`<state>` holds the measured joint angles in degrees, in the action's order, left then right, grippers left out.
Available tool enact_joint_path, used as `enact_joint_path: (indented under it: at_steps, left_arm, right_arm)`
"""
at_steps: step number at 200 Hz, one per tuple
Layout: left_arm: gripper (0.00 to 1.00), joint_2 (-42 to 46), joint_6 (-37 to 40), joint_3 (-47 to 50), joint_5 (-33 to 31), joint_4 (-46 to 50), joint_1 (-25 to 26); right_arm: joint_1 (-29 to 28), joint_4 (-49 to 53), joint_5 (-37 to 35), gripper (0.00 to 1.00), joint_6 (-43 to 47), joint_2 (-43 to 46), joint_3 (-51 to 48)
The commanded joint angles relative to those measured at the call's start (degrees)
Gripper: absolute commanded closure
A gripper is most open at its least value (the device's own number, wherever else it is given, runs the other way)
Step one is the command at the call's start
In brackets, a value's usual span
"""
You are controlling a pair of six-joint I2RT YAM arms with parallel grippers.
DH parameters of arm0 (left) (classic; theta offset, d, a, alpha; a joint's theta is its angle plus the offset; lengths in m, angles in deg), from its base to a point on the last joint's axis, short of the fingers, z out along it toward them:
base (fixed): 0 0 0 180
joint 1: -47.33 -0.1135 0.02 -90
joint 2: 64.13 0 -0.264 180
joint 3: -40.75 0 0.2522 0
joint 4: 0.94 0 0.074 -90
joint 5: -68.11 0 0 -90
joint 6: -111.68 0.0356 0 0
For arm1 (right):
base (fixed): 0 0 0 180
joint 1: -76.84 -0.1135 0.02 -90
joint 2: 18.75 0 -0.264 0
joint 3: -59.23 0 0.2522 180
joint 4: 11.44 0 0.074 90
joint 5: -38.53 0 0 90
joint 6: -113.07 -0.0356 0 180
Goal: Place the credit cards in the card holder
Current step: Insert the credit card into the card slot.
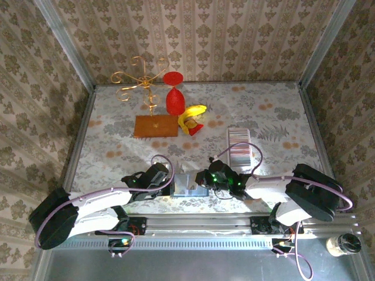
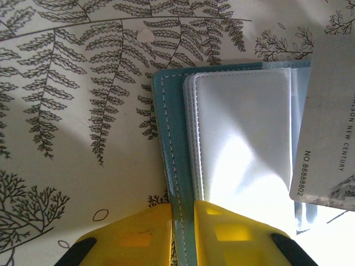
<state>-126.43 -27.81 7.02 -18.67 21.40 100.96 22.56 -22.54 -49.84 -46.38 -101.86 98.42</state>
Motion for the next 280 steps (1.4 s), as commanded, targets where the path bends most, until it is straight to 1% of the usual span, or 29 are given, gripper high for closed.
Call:
enact_joint_path:
  at_steps: [1, 65, 121, 162, 216, 280]
  left_arm:
    - [0.82, -0.36, -0.78, -0.34, -0.14, 1.18, 0.52]
    - [0.82, -0.27, -0.95, -0.16, -0.23, 1.13, 0.61]
    - [0.82, -0.27, -0.96, -0.16, -0.28, 1.24, 0.69]
    - [0.83, -0.27, -0.99, -0.20, -0.38, 1.33, 0.70]
    - [0.83, 0.68, -1.11, -0.25, -0.94, 2.23, 0.92]
    - [0.83, 0.77, -1.31, -0.16, -1.11, 2.36, 1.13]
  right_arm:
    - [-0.34, -2.60, -2.42, 1.00, -0.37, -1.43, -0.03]
    - [-0.47, -4.26, -0.85, 1.00, -1.20, -2.88, -0.37]
    - [-0.74, -2.67, 2.32, 1.00, -0.83, -1.44, -0.73]
    - [-0.91, -3.32, 5.19, 1.00, -1.04, -3.13, -0.69]
    - [-0.91, -0.70, 5.69, 1.00, -1.13, -2.85, -0.12]
    - [-0.91, -0.58, 6.98, 1.00, 0.68, -4.14, 1.26]
